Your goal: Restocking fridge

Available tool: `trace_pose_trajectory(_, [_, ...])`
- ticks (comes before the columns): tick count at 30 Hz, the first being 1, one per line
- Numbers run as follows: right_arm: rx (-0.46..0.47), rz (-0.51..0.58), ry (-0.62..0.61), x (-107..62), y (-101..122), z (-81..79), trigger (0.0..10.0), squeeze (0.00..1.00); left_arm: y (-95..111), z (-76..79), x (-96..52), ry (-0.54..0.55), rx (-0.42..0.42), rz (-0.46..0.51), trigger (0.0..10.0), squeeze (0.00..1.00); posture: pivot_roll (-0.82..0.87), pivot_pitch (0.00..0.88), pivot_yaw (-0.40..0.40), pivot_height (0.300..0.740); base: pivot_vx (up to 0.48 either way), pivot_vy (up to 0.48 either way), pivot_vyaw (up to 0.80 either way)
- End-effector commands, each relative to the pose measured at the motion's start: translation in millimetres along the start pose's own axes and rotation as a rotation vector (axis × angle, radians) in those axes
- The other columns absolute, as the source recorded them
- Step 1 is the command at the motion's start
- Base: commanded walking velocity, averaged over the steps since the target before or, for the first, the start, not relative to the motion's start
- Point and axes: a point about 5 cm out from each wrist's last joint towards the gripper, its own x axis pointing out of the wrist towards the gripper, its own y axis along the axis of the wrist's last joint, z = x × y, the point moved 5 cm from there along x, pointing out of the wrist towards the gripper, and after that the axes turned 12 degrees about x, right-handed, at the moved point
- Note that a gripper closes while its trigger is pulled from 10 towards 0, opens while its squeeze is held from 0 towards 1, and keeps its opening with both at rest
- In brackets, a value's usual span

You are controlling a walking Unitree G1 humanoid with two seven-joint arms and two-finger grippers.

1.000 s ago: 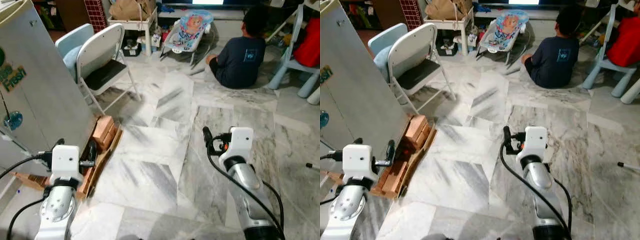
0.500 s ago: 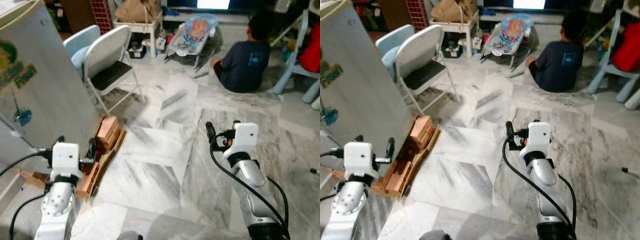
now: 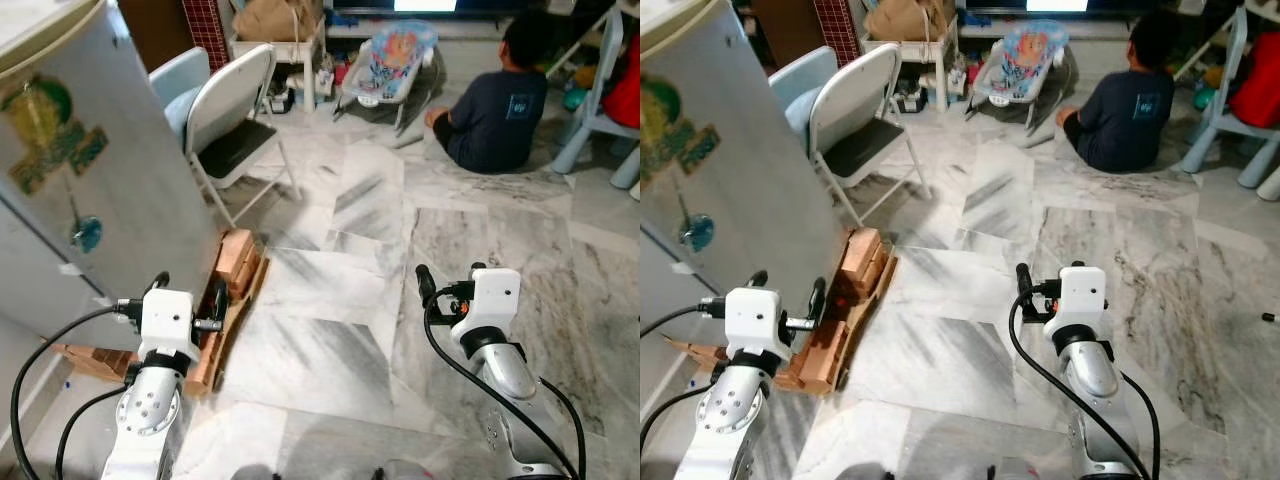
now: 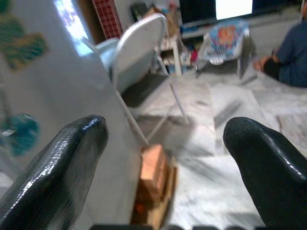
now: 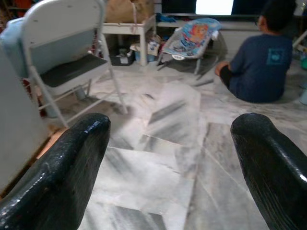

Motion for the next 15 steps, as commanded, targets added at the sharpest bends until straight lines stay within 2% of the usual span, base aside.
trace_pose_trajectory(1, [0.015,0.023,0.026,3.9,7.2,-10.7,10.0,0.0,-8.0,-3.0,-3.1,0.004,0.013,-0.029,10.0,0.0,-0.08,0.065,0.053,0.74,0.0,0.424,0.0])
trace_pose_trajectory(15, [0.009,0.018,0.02,2.5,7.0,-8.4,10.0,0.0,-2.7,10.8,-2.5,-0.029,-0.027,-0.012,10.0,0.0,-0.08,0.072,0.05,0.74,0.0,0.424,0.0])
